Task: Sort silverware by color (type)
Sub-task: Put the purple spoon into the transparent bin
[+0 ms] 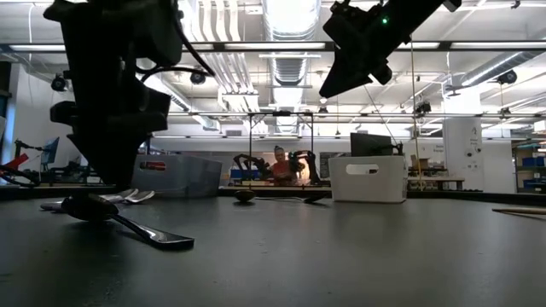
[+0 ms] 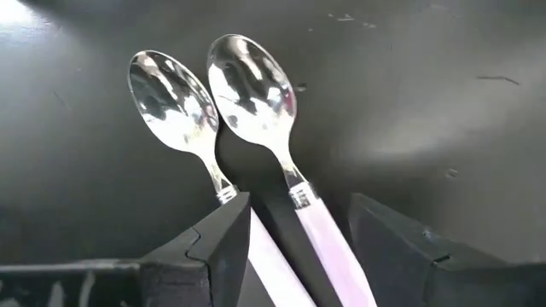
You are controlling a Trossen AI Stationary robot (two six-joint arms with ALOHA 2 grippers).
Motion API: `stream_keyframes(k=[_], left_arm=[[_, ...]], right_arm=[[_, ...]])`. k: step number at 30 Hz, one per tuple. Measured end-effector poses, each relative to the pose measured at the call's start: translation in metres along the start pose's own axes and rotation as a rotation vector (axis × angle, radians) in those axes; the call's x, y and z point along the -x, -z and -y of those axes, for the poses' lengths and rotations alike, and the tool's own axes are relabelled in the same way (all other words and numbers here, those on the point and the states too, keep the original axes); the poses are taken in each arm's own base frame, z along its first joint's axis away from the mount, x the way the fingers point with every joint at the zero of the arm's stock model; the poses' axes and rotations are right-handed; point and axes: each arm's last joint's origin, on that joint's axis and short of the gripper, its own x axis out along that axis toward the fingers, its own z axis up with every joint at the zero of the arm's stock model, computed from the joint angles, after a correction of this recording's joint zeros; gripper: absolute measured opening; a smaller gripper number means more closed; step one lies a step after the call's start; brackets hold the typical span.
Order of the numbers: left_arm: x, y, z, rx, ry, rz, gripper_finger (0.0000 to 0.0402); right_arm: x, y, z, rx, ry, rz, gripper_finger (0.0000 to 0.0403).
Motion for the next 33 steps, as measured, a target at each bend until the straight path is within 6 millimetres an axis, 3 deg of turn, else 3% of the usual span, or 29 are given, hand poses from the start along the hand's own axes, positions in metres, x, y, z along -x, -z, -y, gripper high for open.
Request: stream_keyframes(k=[33], left_arm=[[-0.024,0.004,0.0,-0.015,0.032,0.044,0.0165]], right_arm=[[0.0,0.0,0.0,0.0,0.001,-0.001,0.006]])
